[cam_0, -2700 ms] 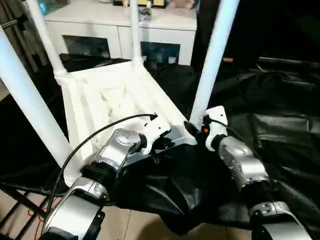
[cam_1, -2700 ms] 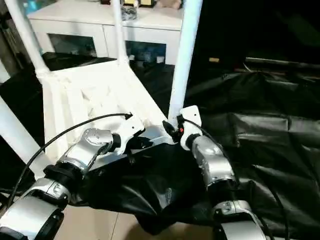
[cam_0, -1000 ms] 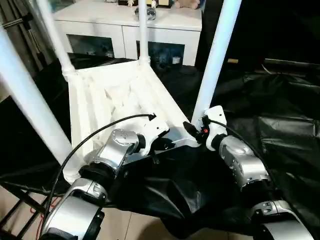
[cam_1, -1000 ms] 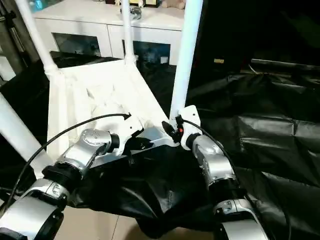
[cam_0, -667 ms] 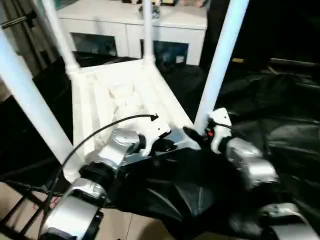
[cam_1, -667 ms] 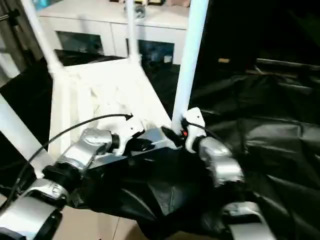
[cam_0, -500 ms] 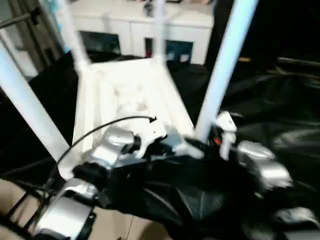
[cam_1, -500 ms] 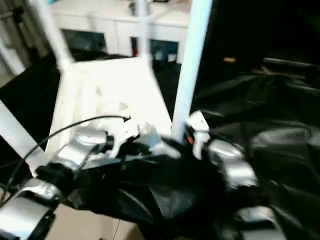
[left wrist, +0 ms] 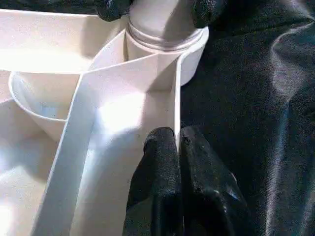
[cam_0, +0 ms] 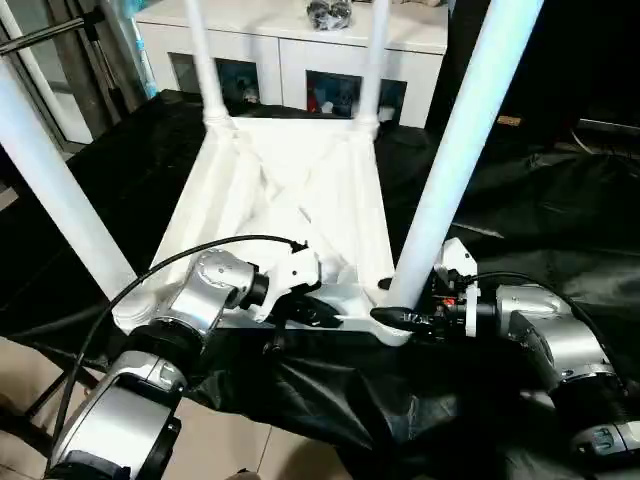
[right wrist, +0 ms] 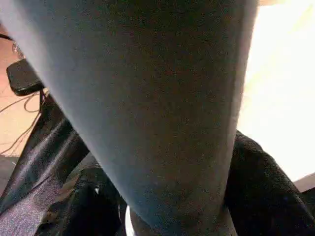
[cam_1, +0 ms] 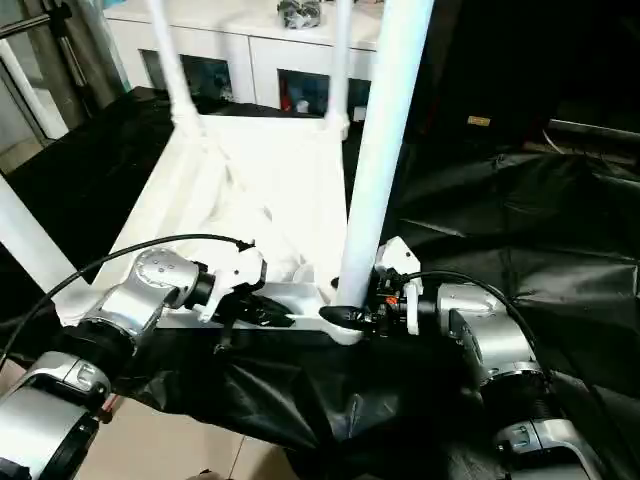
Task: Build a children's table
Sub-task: Rotate leg to tighten
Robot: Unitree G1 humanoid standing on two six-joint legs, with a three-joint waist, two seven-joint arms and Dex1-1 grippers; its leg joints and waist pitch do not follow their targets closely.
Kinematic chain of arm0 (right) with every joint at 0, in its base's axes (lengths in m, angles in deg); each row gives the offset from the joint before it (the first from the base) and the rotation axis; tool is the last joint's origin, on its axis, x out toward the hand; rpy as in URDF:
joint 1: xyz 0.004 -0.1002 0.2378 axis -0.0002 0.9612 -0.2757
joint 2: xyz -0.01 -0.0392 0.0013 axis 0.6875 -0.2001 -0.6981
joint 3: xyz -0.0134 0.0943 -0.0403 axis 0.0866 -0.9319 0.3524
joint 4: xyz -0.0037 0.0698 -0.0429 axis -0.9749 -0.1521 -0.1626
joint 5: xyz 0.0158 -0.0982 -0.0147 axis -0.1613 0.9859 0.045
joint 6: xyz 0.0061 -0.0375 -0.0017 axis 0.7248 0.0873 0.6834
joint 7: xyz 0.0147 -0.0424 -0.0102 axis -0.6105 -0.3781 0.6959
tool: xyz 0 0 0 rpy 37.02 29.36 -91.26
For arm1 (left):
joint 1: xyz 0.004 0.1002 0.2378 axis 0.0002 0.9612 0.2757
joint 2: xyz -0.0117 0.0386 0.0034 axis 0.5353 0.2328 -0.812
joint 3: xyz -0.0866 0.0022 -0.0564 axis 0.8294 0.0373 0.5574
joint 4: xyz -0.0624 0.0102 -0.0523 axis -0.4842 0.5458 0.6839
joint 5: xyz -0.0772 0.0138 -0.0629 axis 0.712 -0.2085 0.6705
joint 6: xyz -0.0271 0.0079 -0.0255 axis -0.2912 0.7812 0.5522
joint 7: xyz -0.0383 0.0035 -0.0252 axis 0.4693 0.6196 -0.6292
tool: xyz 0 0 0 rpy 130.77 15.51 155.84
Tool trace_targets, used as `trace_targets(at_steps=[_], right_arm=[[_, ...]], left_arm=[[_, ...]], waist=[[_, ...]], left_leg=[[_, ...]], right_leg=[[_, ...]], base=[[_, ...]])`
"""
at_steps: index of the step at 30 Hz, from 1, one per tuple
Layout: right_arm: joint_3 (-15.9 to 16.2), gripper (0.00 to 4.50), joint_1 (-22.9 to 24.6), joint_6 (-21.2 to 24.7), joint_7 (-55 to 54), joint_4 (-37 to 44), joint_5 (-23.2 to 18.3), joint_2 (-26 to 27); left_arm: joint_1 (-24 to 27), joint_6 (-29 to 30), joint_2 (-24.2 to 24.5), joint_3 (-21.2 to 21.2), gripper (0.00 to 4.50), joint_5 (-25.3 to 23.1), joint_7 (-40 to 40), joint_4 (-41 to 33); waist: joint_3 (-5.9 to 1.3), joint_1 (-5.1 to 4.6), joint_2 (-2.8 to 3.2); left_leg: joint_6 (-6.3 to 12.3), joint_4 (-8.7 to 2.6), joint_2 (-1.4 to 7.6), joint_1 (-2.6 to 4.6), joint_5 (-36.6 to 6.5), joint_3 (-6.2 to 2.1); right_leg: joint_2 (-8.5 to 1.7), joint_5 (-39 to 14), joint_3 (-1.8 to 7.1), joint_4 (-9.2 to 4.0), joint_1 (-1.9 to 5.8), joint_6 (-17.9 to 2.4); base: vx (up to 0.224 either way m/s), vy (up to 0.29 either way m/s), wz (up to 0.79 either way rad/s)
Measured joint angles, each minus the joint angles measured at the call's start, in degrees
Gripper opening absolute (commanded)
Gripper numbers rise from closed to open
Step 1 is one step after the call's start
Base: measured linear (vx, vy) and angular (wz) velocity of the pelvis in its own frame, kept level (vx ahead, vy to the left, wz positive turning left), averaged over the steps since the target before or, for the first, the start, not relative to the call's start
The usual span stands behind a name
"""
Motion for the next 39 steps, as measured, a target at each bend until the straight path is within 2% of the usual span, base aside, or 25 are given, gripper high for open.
trace_targets(at_steps=[6,10,11,14,16,18,23,25,27,30,34,39], right_arm=[[-0.15,2.26,0.28,0.03,-0.85,0.61,0.01,0.48],[-2.38,2.19,1.15,-0.16,-8.14,0.56,0.81,3.42],[-3.15,2.18,0.86,-0.33,-11.55,-0.42,1.50,4.97],[-5.27,2.12,-1.70,-1.17,-23.24,-4.78,3.12,9.17],[-5.77,2.10,-3.63,-1.48,-29.69,-7.46,4.22,11.39],[-5.84,2.08,-4.41,-1.75,-32.91,-8.75,4.66,12.46],[-6.68,2.08,-5.83,-4.13,-40.36,-11.58,7.03,15.99],[-6.82,2.71,-6.14,-5.34,-40.93,-12.66,7.46,16.30],[-7.16,2.76,-6.74,-5.54,-40.79,-13.93,7.30,16.49],[-7.14,3.15,-6.67,-6.08,-38.37,-13.90,6.83,15.64],[-6.78,3.15,-5.53,-6.72,-31.74,-12.64,6.20,13.58],[-5.47,3.15,-3.72,-6.95,-22.08,-9.51,4.44,9.71]], left_arm=[[-0.16,0.00,-0.29,0.06,0.00,0.08,0.48,0.40],[0.08,2.41,-1.08,0.64,0.00,-0.11,4.89,0.16],[0.52,3.52,-1.34,1.02,0.00,-0.28,6.86,-0.51],[1.81,7.31,-3.26,2.17,0.00,-1.39,13.54,-3.09],[2.70,9.83,-4.64,2.57,0.00,-2.28,17.81,-4.71],[3.43,10.94,-5.35,2.93,0.00,-2.35,19.81,-5.59],[4.82,13.25,-6.42,3.30,0.00,-3.34,23.69,-8.20],[5.10,13.89,-6.62,3.30,0.00,-3.41,24.46,-8.84],[5.15,14.22,-6.89,3.22,0.00,-3.41,24.56,-9.28],[5.15,14.07,-6.88,3.24,0.00,-3.38,24.19,-9.40],[5.15,12.81,-5.99,3.14,0.00,-3.16,21.08,-9.71],[5.13,10.58,-4.32,2.81,0.00,-1.54,15.95,-9.82]], waist=[[0.00,0.26,0.00],[0.00,-0.19,-0.02],[-0.01,-0.51,-0.04],[-0.01,-2.40,-0.20],[-0.01,-3.39,-0.20],[-0.01,-3.73,-0.19],[-0.10,-4.83,-0.05],[-0.12,-5.23,-0.01],[-0.11,-5.24,0.00],[-0.08,-5.16,0.10],[-0.05,-4.93,0.10],[-0.04,-3.62,0.09]], left_leg=[[-0.01,0.15,0.04,0.02,0.00,-0.01],[-0.08,0.31,0.06,0.11,0.04,-0.01],[-0.09,0.30,0.05,0.13,0.05,-0.01],[-0.25,0.29,0.03,0.27,0.14,-0.10],[-0.27,0.29,-0.02,0.65,0.14,-0.15],[-0.28,0.23,-0.02,0.99,0.14,-0.26],[-0.29,-0.04,-0.02,1.02,0.13,-0.64],[-0.27,-0.04,-0.08,1.05,0.12,-0.62],[-0.25,-0.03,-0.17,1.02,0.12,-0.60],[-0.21,-0.04,-0.23,0.97,0.10,-0.51],[-0.19,-0.29,-0.23,0.92,0.08,-0.48],[-0.16,-0.55,-0.24,0.89,0.00,-0.30]], right_leg=[[0.00,-0.01,0.01,0.27,-0.03,0.02],[0.00,-0.03,0.05,0.42,0.04,0.04],[0.00,-0.06,0.09,0.43,0.08,0.10],[0.00,-0.17,0.03,0.29,0.14,0.30],[0.00,-0.19,0.03,0.29,0.30,0.33],[0.00,-0.20,-0.13,0.18,0.49,0.34],[0.01,-0.20,-0.72,-0.86,0.81,0.35],[0.00,-0.20,-0.66,-1.10,0.86,0.34],[0.00,-0.20,-0.47,-1.20,0.83,0.34],[0.00,-0.19,-0.29,-1.23,0.77,0.32],[0.01,-0.08,-0.28,-1.20,0.73,0.23],[0.01,0.28,-0.03,-0.54,0.43,-0.24]], base=[[0.000,0.000,0.00],[0.000,0.000,0.00],[0.000,0.000,0.00],[0.000,0.000,0.00],[0.000,0.000,0.00],[0.000,0.000,0.00],[0.000,0.000,0.00],[0.000,0.000,0.00],[0.000,0.000,0.00],[0.000,0.000,0.00],[0.000,0.000,0.00],[0.000,0.000,0.00]])
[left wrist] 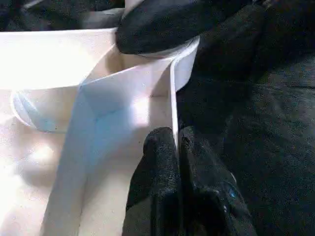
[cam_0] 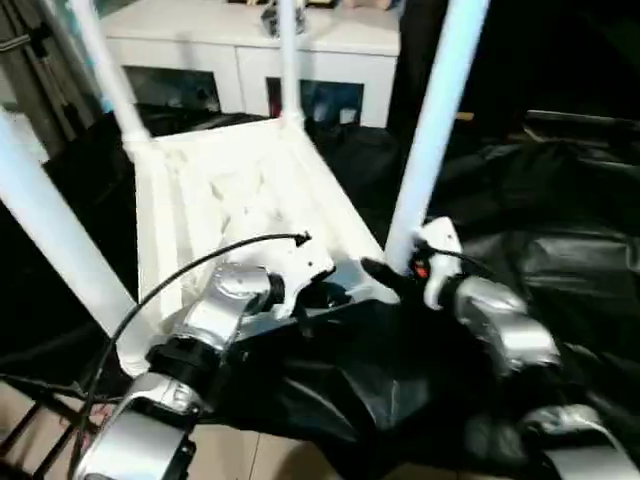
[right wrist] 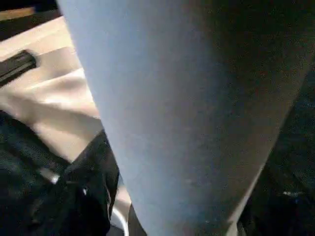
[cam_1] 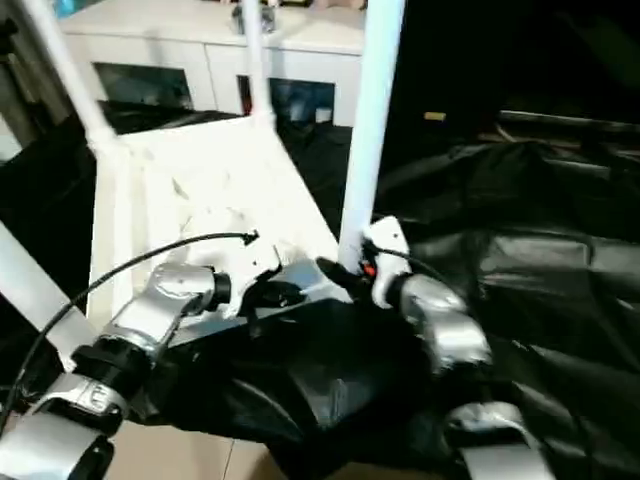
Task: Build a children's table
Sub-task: Rotate leg to tighten
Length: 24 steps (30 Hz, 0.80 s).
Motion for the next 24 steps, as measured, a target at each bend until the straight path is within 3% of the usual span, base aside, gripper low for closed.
trace_targets(at_steps=[4,9,14,24], right_arm=[[2.95,3.15,2.07,2.01,12.07,4.90,-2.46,-5.39],[4.01,3.15,3.20,4.04,18.93,7.50,-3.24,-7.82],[5.30,3.15,3.21,5.10,22.27,8.28,-3.25,-9.71],[6.30,2.36,3.52,7.29,23.59,10.61,-3.19,-10.90]], left_arm=[[-0.11,-3.17,2.45,-0.56,0.00,1.49,-7.07,0.31],[-1.16,-6.68,3.40,-1.09,0.00,1.64,-11.33,2.86],[-2.28,-9.00,3.98,-1.18,0.00,1.66,-13.11,6.01],[-3.48,-12.31,4.17,-1.26,0.00,1.67,-15.38,9.03]], waist=[[-0.01,1.85,0.04],[0.00,3.23,0.02],[0.01,3.49,-0.01],[0.01,3.92,-0.01]], left_leg=[[0.29,-0.34,0.22,-0.49,0.17,0.06],[0.29,0.08,0.26,-0.85,0.16,0.14],[0.04,0.37,0.30,-0.71,0.05,0.30],[0.04,0.48,0.31,-0.81,0.06,0.35]], right_leg=[[0.17,-0.15,-0.13,0.17,-0.57,0.05],[0.10,-0.20,-0.12,0.37,-0.75,0.02],[0.00,-0.17,0.05,0.50,-0.62,0.05],[-0.04,-0.22,0.13,0.72,-0.58,0.16]], base=[[0.017,-0.013,0.01],[0.000,0.000,0.00],[0.000,0.000,0.00],[0.000,0.000,0.00]])
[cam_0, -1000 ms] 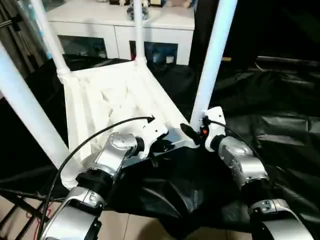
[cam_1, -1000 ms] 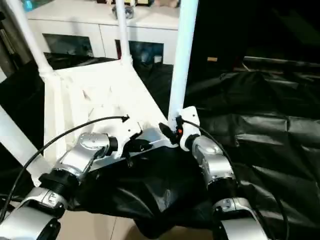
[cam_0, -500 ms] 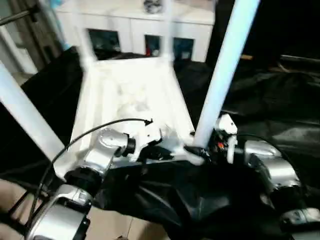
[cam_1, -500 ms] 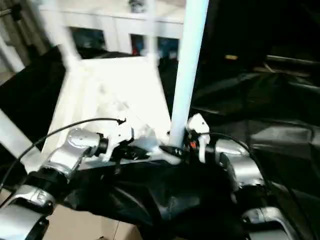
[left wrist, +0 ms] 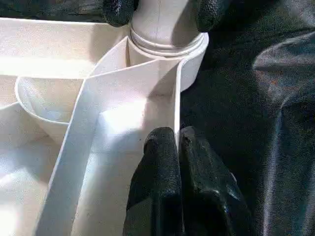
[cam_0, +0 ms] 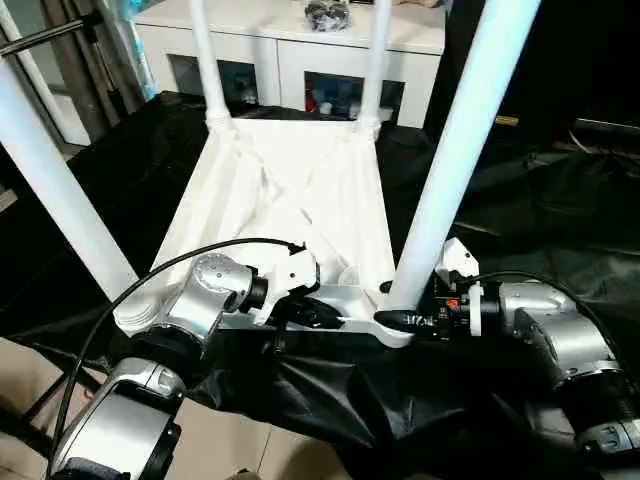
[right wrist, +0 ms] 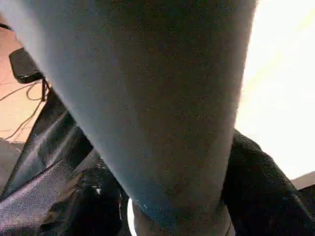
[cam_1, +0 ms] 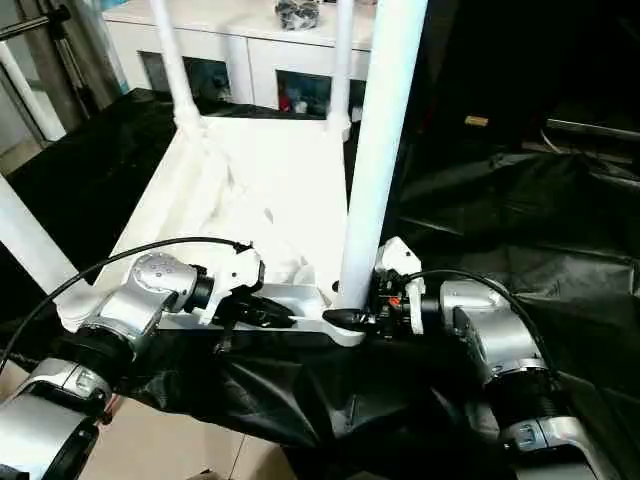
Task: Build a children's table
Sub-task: Rotate leg to tighten
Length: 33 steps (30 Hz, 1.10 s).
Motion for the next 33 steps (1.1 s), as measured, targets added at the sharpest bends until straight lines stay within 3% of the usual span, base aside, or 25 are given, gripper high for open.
trace_targets(at_steps=[5,8,11,16,21,22,23,29,33], right_arm=[[-0.39,2.17,0.93,0.01,-0.57,1.32,0.07,0.12],[-2.18,2.13,1.83,-0.87,-5.62,0.78,0.16,3.00],[-4.34,2.09,1.28,-2.43,-14.73,-1.78,0.84,6.67],[-7.55,2.04,-3.53,-2.71,-34.34,-8.97,3.43,14.53],[-8.48,2.04,-4.87,-4.89,-43.57,-11.71,5.66,17.91],[-8.48,2.04,-4.86,-5.44,-44.23,-11.92,5.80,18.23],[-8.48,2.56,-4.87,-5.67,-44.52,-12.05,5.82,18.33],[-9.88,3.03,-5.06,-6.32,-41.79,-13.54,4.83,17.82],[-7.86,3.03,-4.01,-6.26,-32.71,-12.15,4.47,13.91]], left_arm=[[0.00,-0.29,-0.14,-0.07,0.00,0.00,0.06,0.13],[0.41,1.42,-0.61,0.87,0.00,0.05,2.28,-0.12],[0.64,3.95,-1.44,1.50,0.00,0.00,7.39,-0.72],[1.12,8.45,-4.56,3.25,0.00,-1.69,18.43,-1.83],[2.88,11.40,-7.24,4.01,0.00,-2.35,24.12,-4.69],[3.09,11.90,-7.30,3.99,0.00,-2.35,24.39,-5.27],[3.12,12.14,-7.35,3.99,0.00,-2.35,24.51,-5.45],[3.51,12.20,-7.46,3.16,0.00,-2.31,23.23,-6.81],[3.51,11.31,-6.12,2.95,0.00,-1.69,19.38,-7.15]], waist=[[0.00,0.32,-0.01],[-0.02,0.11,-0.16],[0.01,-1.16,-0.26],[0.00,-3.67,-0.38],[-0.13,-4.16,-0.44],[-0.14,-4.25,-0.44],[-0.14,-4.32,-0.44],[-0.22,-3.96,-0.32],[-0.20,-3.58,-0.27]], left_leg=[[0.00,0.01,0.01,0.01,0.01,-0.01],[-0.04,0.03,0.03,0.01,0.03,-0.02],[-0.19,0.08,0.01,0.09,0.12,-0.05],[-0.22,0.11,-0.06,0.56,0.12,-0.28],[-0.23,0.08,-0.07,0.85,0.11,-0.35],[-0.23,0.08,-0.07,0.86,0.10,-0.35],[-0.22,0.07,-0.07,0.86,0.10,-0.35],[-0.18,-0.18,-0.21,0.78,0.06,-0.31],[-0.17,-0.49,-0.16,0.75,0.07,-0.29]], right_leg=[[0.00,-0.05,0.00,0.14,-0.01,0.08],[0.00,-0.05,0.00,0.22,0.09,0.09],[0.00,-0.22,0.02,0.17,0.08,0.38],[0.00,-0.24,-0.08,0.14,0.23,0.41],[0.03,-0.25,-0.14,-0.06,0.39,0.42],[0.03,-0.25,-0.14,-0.11,0.40,0.42],[0.04,-0.25,-0.14,-0.21,0.40,0.42],[0.05,-0.10,0.01,-0.71,0.43,0.22],[0.08,0.18,-0.08,-0.64,0.37,-0.05]], base=[[0.000,0.000,0.00],[0.000,0.000,0.00],[0.000,0.000,0.00],[0.000,0.000,0.00],[0.000,0.000,0.00],[0.000,0.000,0.00],[0.000,0.000,0.00],[0.000,0.000,0.00],[0.000,0.000,0.00]])
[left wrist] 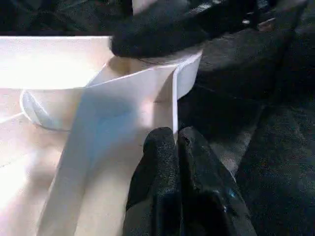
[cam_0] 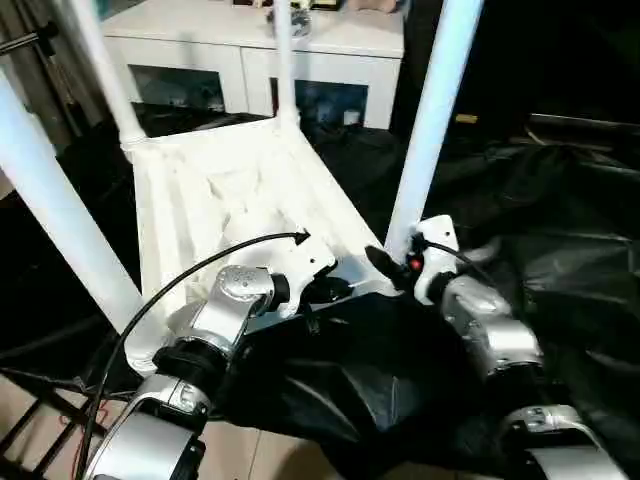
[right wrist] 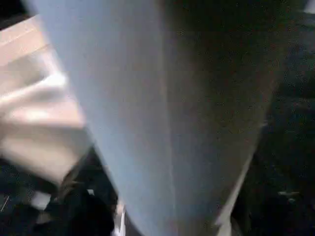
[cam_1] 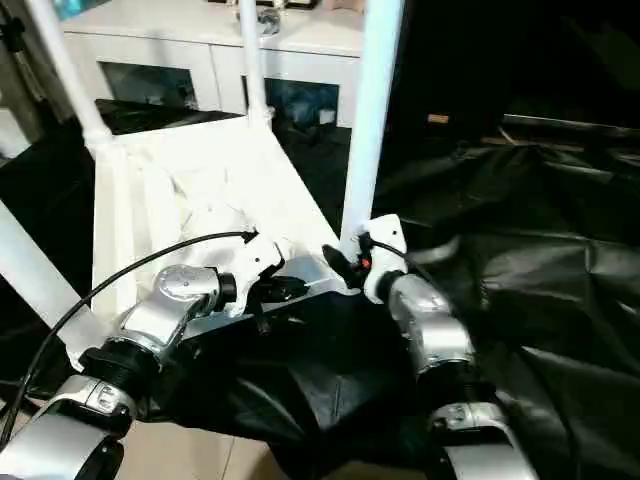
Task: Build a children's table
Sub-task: Rotate leg to tighten
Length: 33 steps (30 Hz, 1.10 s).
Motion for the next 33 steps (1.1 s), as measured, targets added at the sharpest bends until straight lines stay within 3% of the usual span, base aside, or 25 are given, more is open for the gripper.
trace_targets(at_steps=[6,11,15,16,26,29,33], right_arm=[[2.99,3.03,3.27,1.72,18.17,5.54,-3.35,-7.43],[4.98,3.03,4.15,3.38,26.93,7.69,-4.52,-10.29],[6.41,3.03,4.40,5.17,29.93,9.29,-4.56,-11.56],[6.53,2.78,4.40,5.36,30.14,9.41,-4.56,-11.68],[5.95,2.51,4.47,5.64,28.54,9.54,-4.25,-11.00],[4.34,2.47,4.12,4.60,23.29,8.19,-3.69,-8.82],[2.03,2.36,2.10,3.73,11.77,4.71,-1.90,-5.01]], left_arm=[[-0.01,-3.10,3.48,-0.80,0.00,2.09,-9.55,-0.26],[-0.61,-5.88,4.83,-1.70,0.00,2.61,-15.28,1.15],[-1.90,-7.59,5.49,-2.23,0.00,2.89,-18.16,3.80],[-2.06,-7.80,5.55,-2.29,0.00,2.89,-18.44,4.12],[-3.39,-9.44,5.28,-2.19,0.00,2.87,-18.04,6.94],[-3.38,-8.76,4.82,-1.67,0.00,2.68,-14.55,7.06],[-2.80,-5.34,2.94,-0.89,0.00,2.33,-7.83,5.78]], waist=[[0.09,1.96,0.14],[0.10,3.13,0.12],[0.13,3.18,0.07],[0.13,3.18,0.07],[0.13,3.25,0.07],[0.15,2.94,0.03],[0.27,1.12,-0.20]], left_leg=[[0.24,-0.12,0.15,-0.51,0.13,0.07],[0.38,0.20,0.15,-0.85,0.05,0.10],[0.21,0.36,0.16,-0.84,-0.04,0.11],[0.17,0.37,0.16,-0.84,-0.06,0.11],[0.15,0.50,0.18,-0.82,-0.06,0.09],[0.08,0.70,0.19,-0.79,-0.08,0.07],[-0.07,0.72,0.19,-0.71,0.01,0.05]], right_leg=[[0.07,-0.03,-0.06,0.04,-0.32,-0.02],[0.01,-0.02,-0.06,0.07,-0.50,-0.03],[-0.03,-0.01,-0.01,0.17,-0.44,-0.03],[-0.03,-0.01,0.01,0.19,-0.44,-0.03],[-0.04,-0.01,0.01,0.40,-0.43,-0.03],[-0.05,-0.03,0.06,0.73,-0.44,-0.01],[-0.05,-0.19,0.08,0.85,-0.41,0.29]], base=[[0.000,0.000,0.00],[0.000,0.000,0.00],[0.000,0.000,0.00],[0.000,0.000,0.00],[0.000,0.000,0.00],[0.000,0.000,0.00],[0.000,0.000,0.00]])
